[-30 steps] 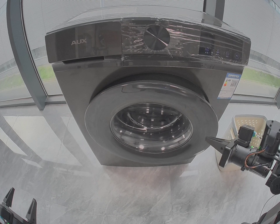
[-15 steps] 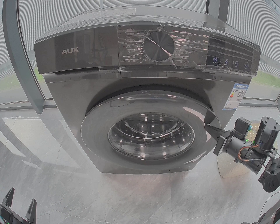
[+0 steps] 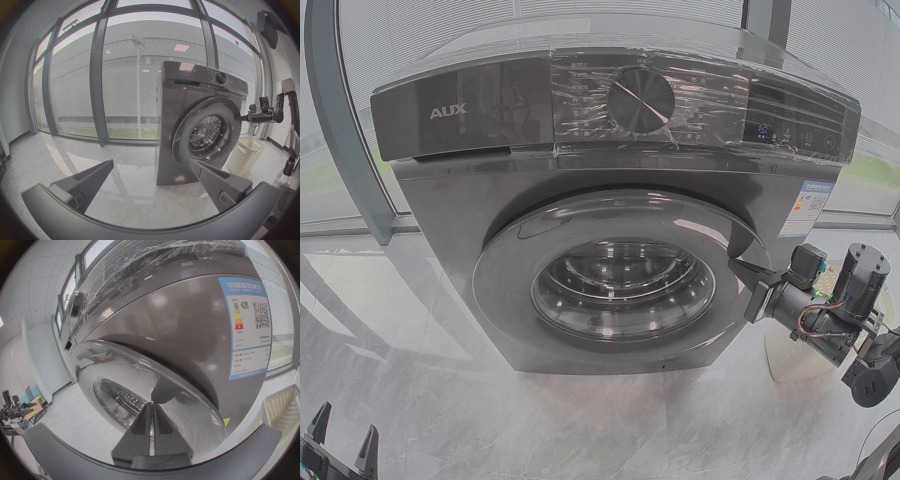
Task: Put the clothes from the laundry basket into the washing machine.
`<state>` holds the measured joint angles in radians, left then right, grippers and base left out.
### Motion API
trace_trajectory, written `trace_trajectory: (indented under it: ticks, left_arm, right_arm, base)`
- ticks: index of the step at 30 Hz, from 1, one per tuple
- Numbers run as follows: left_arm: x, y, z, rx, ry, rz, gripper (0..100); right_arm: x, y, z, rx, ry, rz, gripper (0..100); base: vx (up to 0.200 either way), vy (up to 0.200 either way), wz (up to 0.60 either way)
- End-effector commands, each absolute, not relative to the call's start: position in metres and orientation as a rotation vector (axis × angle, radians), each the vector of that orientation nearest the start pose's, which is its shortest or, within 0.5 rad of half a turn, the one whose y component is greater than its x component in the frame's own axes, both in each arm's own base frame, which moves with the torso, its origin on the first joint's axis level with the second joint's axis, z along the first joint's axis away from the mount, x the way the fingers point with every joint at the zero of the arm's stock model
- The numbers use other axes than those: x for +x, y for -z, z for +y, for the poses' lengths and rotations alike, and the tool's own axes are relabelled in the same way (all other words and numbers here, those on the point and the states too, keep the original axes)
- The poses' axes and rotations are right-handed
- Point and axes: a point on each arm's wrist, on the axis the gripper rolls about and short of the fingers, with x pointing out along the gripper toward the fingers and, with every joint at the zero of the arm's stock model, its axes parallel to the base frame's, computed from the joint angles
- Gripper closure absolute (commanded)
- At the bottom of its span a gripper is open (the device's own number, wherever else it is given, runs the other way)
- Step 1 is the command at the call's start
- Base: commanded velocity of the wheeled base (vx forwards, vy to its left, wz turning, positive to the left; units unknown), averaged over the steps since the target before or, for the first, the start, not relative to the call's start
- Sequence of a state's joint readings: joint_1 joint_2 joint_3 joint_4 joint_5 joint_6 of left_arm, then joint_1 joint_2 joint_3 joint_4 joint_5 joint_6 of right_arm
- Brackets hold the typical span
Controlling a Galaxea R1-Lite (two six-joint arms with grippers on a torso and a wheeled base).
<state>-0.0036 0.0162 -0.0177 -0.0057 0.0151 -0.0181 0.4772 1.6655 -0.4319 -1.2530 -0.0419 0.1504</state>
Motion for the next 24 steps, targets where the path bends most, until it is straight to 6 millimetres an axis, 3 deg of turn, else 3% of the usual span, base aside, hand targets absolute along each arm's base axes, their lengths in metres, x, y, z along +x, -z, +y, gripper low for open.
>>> trace_trajectory:
  ticks: [1,14,18,24]
  left_arm:
    - [-0.023,-0.077,0.000,-0.018,-0.012,-0.005,0]
    - [-0.023,-0.077,0.000,-0.018,-0.012,-0.005,0]
    - [-0.023,-0.077,0.000,-0.018,-0.012,-0.005,0]
    - [-0.023,-0.077,0.000,-0.018,-0.011,-0.005,0]
  right_arm:
    - [0.235,-0.168,0.117,0.164,-0.410,-0.026,100]
    - [0.238,-0.169,0.111,0.163,-0.380,-0.033,100]
    - [0.224,-0.163,0.113,0.149,-0.423,-0.003,100]
    - [0.185,-0.143,0.123,0.122,-0.559,0.095,100]
  base:
    - [0.000,0.000,0.00]
    - [0.000,0.000,0.00]
    - [0.000,0.000,0.00]
    - [0.000,0.000,0.00]
